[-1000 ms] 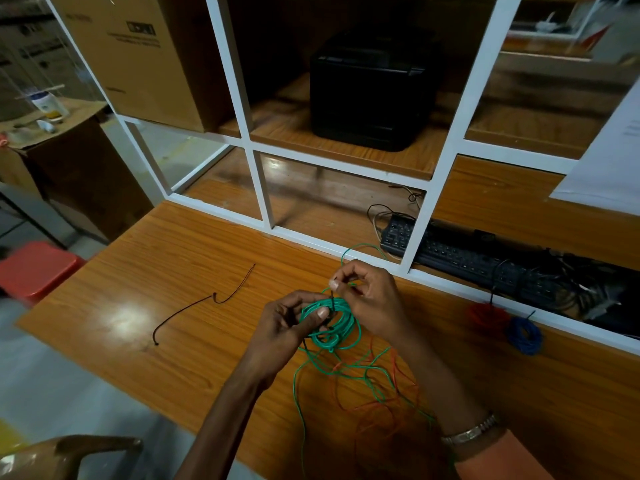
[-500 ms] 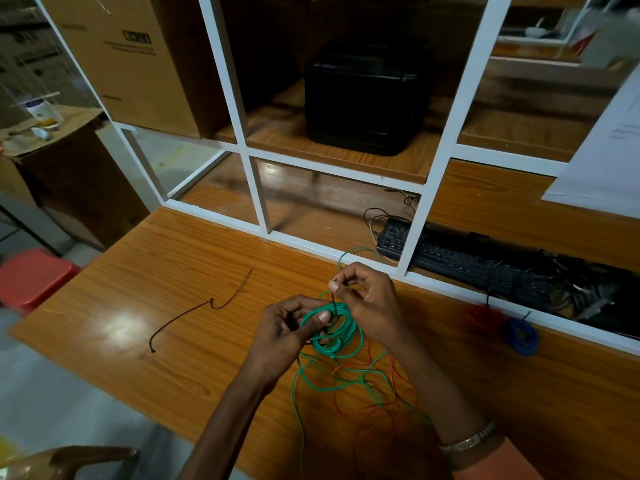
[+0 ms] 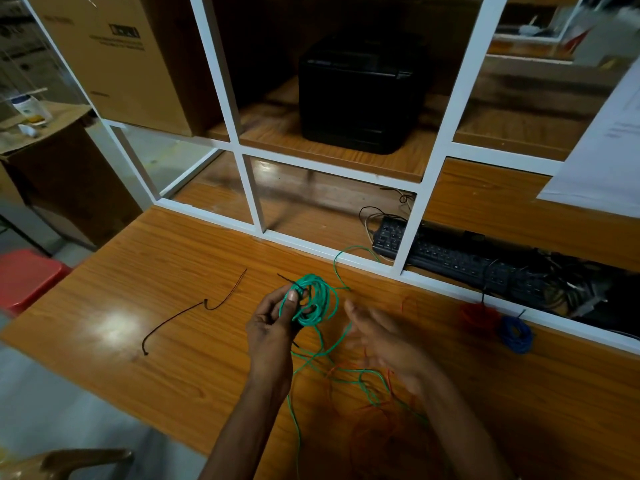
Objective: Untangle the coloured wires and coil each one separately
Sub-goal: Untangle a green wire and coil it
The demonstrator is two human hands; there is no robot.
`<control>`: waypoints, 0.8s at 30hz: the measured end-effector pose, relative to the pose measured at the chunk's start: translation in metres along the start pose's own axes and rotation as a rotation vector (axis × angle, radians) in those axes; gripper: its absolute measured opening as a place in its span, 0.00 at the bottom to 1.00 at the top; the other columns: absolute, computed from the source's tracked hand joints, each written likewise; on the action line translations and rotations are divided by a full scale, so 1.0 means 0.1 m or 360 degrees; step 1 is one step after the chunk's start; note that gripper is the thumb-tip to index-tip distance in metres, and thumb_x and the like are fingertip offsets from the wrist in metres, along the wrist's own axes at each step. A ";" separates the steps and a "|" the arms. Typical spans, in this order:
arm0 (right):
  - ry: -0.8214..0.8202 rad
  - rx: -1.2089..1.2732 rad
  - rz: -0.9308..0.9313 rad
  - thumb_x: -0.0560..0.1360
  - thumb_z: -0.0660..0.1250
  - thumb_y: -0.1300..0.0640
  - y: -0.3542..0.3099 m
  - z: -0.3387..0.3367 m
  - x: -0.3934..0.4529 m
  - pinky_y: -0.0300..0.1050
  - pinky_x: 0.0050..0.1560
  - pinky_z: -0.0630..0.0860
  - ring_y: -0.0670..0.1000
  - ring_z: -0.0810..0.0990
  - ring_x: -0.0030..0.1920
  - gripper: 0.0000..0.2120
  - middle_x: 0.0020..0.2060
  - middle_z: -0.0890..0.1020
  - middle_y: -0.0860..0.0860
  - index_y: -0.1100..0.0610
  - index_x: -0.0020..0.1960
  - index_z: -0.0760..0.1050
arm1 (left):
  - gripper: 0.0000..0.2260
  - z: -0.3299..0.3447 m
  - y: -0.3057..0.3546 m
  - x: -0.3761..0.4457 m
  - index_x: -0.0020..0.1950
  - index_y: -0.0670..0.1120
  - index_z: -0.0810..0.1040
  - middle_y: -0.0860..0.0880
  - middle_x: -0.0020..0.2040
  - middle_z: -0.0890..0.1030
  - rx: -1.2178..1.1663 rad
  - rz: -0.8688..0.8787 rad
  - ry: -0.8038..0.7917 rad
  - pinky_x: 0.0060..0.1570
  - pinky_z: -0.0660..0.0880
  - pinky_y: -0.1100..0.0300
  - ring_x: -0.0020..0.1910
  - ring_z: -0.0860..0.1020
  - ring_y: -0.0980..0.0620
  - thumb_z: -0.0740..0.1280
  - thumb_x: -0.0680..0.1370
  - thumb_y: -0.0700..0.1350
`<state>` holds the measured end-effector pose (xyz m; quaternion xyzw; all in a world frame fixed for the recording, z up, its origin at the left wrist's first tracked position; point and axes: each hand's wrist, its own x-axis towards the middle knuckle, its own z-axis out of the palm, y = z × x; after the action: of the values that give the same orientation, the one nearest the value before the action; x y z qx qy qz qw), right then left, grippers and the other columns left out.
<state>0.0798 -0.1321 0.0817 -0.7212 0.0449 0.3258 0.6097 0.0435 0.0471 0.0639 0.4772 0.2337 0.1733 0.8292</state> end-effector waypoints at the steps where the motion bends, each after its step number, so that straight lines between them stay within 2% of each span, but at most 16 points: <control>1: -0.0084 0.0037 0.0090 0.70 0.68 0.30 0.04 0.03 -0.04 0.45 0.48 0.82 0.49 0.85 0.55 0.29 0.56 0.86 0.49 0.45 0.64 0.76 | 0.07 0.01 0.00 0.02 0.59 0.39 0.82 0.43 0.50 0.88 -0.0063 0.0005 0.0045 0.43 0.83 0.60 0.46 0.86 0.49 0.68 0.82 0.38; 5: -0.0308 0.0215 0.0108 0.78 0.73 0.52 0.09 0.11 -0.03 0.40 0.43 0.79 0.50 0.84 0.47 0.18 0.54 0.87 0.59 0.61 0.64 0.78 | 0.05 0.06 -0.03 0.05 0.58 0.43 0.81 0.42 0.52 0.87 -0.0116 0.0014 0.0104 0.45 0.83 0.60 0.48 0.86 0.51 0.68 0.83 0.40; 7: -0.0292 0.0377 0.0017 0.77 0.73 0.56 0.08 0.10 0.01 0.41 0.45 0.79 0.49 0.84 0.48 0.17 0.54 0.86 0.60 0.65 0.62 0.79 | 0.05 0.08 -0.05 0.05 0.58 0.44 0.81 0.42 0.53 0.87 -0.0119 0.0013 0.0085 0.47 0.82 0.58 0.49 0.86 0.50 0.68 0.83 0.40; 11: -0.0101 0.0609 -0.0160 0.80 0.70 0.56 0.05 0.04 0.07 0.47 0.51 0.81 0.52 0.86 0.54 0.13 0.56 0.86 0.57 0.62 0.61 0.79 | 0.06 0.08 -0.04 0.04 0.59 0.42 0.80 0.45 0.50 0.88 -0.0059 0.0012 0.0029 0.50 0.81 0.55 0.48 0.86 0.51 0.67 0.83 0.39; 13: 0.0116 0.0621 -0.0304 0.82 0.67 0.57 0.03 0.04 0.09 0.47 0.52 0.82 0.51 0.86 0.51 0.09 0.55 0.86 0.57 0.58 0.61 0.80 | 0.07 0.07 -0.03 0.03 0.60 0.41 0.81 0.44 0.51 0.88 0.0002 0.0013 -0.0033 0.51 0.81 0.53 0.48 0.86 0.51 0.68 0.82 0.39; 15: 0.0370 0.0407 -0.0500 0.84 0.65 0.57 0.03 0.06 0.13 0.48 0.48 0.84 0.48 0.84 0.45 0.10 0.50 0.86 0.55 0.50 0.63 0.81 | 0.10 0.08 -0.05 -0.02 0.60 0.40 0.81 0.40 0.54 0.87 0.0093 0.0033 -0.0123 0.55 0.80 0.49 0.51 0.85 0.47 0.70 0.80 0.41; 18: 0.0654 -0.0209 -0.0905 0.84 0.62 0.50 0.08 0.04 0.22 0.56 0.40 0.83 0.46 0.80 0.38 0.16 0.40 0.83 0.49 0.37 0.69 0.77 | 0.12 0.12 -0.09 -0.09 0.61 0.40 0.83 0.39 0.56 0.87 0.0202 0.0045 -0.0233 0.60 0.79 0.46 0.56 0.85 0.43 0.72 0.78 0.42; 21: 0.0869 -0.0695 -0.1120 0.81 0.60 0.56 0.05 -0.01 0.20 0.53 0.42 0.79 0.45 0.80 0.41 0.22 0.43 0.82 0.45 0.39 0.71 0.76 | 0.10 0.14 -0.09 -0.11 0.60 0.39 0.83 0.39 0.56 0.87 0.0241 0.0051 -0.0277 0.61 0.78 0.45 0.56 0.85 0.43 0.71 0.80 0.39; 24: 0.0935 -0.0897 -0.1214 0.77 0.61 0.67 0.01 -0.04 0.14 0.53 0.42 0.78 0.47 0.78 0.41 0.29 0.44 0.78 0.45 0.41 0.71 0.76 | 0.10 0.14 -0.05 -0.10 0.60 0.39 0.83 0.40 0.54 0.88 0.0313 0.0094 -0.0344 0.57 0.81 0.53 0.54 0.85 0.46 0.71 0.80 0.35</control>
<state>0.0922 -0.1310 0.0740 -0.8820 -0.1402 -0.1332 0.4298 0.0429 0.0297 0.0676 0.5787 0.1447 0.1214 0.7933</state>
